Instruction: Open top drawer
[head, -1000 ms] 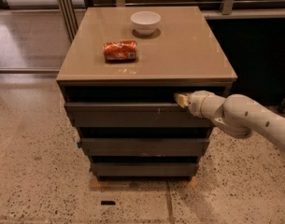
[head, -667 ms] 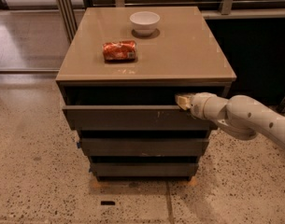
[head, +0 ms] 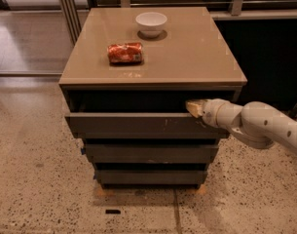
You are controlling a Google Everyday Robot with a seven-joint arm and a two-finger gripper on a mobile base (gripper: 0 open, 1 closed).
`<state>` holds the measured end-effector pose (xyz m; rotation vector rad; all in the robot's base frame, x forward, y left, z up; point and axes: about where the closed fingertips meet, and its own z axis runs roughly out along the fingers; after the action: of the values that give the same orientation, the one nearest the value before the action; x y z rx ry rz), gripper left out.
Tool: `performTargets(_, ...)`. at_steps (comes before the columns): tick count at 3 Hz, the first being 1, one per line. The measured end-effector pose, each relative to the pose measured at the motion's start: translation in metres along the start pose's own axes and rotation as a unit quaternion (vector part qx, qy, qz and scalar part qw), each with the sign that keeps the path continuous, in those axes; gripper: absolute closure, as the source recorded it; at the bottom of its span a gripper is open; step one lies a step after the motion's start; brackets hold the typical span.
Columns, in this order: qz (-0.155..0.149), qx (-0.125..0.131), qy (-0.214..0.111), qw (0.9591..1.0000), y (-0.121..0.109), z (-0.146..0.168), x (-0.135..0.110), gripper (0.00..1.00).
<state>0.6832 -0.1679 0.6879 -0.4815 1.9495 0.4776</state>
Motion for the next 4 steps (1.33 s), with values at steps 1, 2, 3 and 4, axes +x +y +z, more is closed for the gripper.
performTargets(1, 0.002, -0.008, 0.010, 0.9999, 0.005, -0.015, 0.009, 1.00)
performTargets(2, 0.002, -0.008, 0.010, 0.9999, 0.005, -0.016, 0.008, 1.00)
performTargets(3, 0.000, -0.017, 0.013, 0.9998, 0.011, -0.026, 0.015, 1.00)
performTargets(4, -0.026, -0.032, 0.014, 0.9991, 0.023, -0.054, 0.024, 1.00)
